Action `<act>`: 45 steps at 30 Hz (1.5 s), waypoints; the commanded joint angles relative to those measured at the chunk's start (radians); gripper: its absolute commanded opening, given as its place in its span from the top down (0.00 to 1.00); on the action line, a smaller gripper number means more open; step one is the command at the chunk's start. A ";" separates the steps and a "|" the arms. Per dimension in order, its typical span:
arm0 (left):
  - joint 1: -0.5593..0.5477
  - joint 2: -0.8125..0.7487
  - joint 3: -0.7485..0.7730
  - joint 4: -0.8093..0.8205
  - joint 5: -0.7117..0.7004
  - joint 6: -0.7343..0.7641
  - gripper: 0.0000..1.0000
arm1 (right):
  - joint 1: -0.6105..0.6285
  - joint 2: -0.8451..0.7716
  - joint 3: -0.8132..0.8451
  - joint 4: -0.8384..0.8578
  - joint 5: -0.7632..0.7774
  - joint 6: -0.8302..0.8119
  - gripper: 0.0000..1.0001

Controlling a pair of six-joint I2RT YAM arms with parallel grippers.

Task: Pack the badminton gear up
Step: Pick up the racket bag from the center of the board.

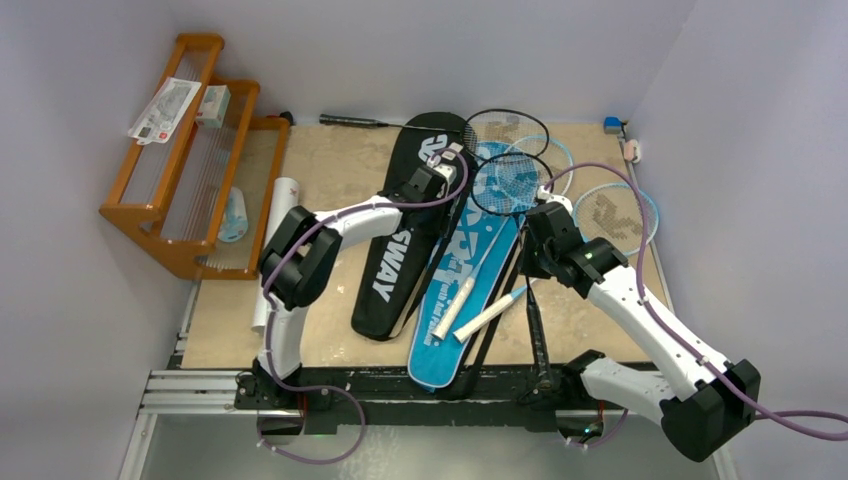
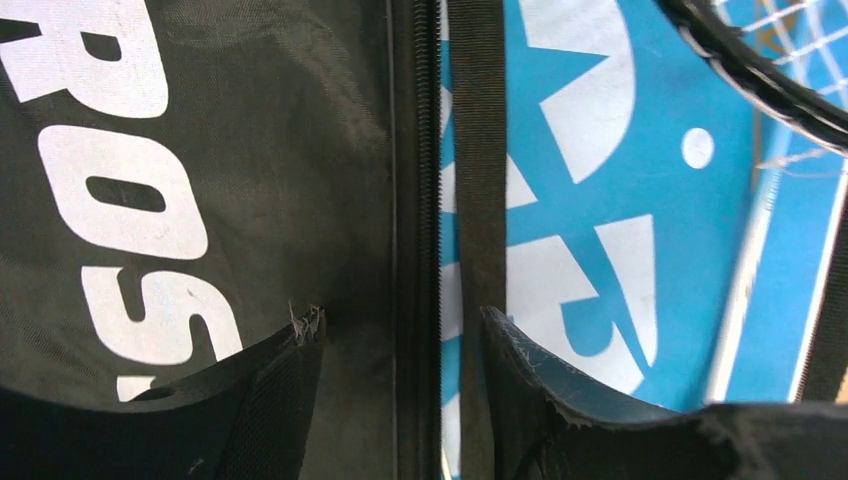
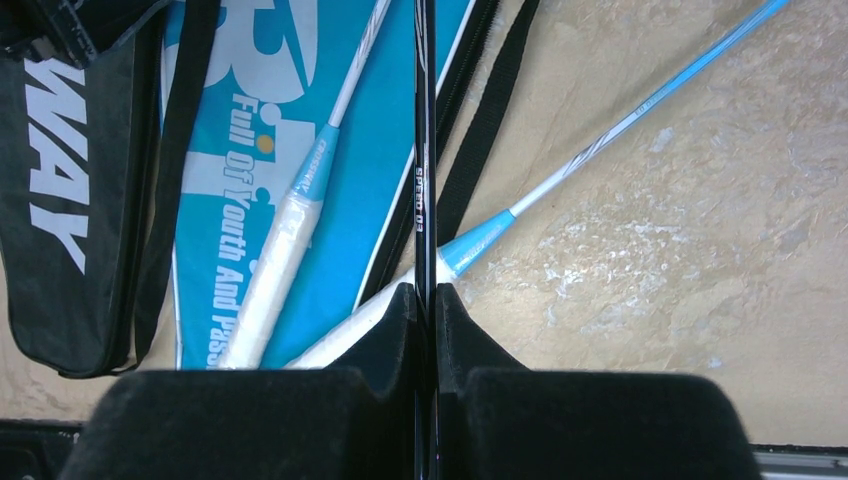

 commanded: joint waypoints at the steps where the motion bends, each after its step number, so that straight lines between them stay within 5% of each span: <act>1: 0.024 0.041 0.053 -0.003 0.041 -0.012 0.47 | -0.002 -0.018 -0.011 0.006 -0.014 -0.017 1.00; 4: 0.036 0.050 0.053 -0.008 0.052 -0.019 0.53 | -0.002 -0.018 -0.011 0.012 -0.016 -0.021 1.00; 10: 0.072 0.053 0.046 -0.013 0.152 -0.045 1.00 | -0.002 -0.010 -0.008 0.019 -0.025 -0.026 1.00; 24: 0.131 -0.190 -0.063 -0.083 0.146 -0.087 1.00 | -0.002 -0.046 -0.015 -0.056 0.156 0.129 1.00; 32: 0.149 -0.317 -0.187 -0.024 0.277 -0.141 1.00 | -0.002 0.044 -0.080 0.157 -0.164 -0.008 0.91; 36: 0.150 -0.356 -0.265 0.041 0.359 -0.181 1.00 | -0.002 0.122 -0.072 0.260 -0.286 -0.047 0.56; 39: 0.150 -0.370 -0.319 0.083 0.401 -0.200 1.00 | -0.001 0.146 -0.086 0.397 -0.400 -0.039 0.44; 45: 0.150 -0.393 -0.426 0.171 0.446 -0.217 1.00 | -0.002 0.297 -0.068 0.614 -0.581 0.062 0.48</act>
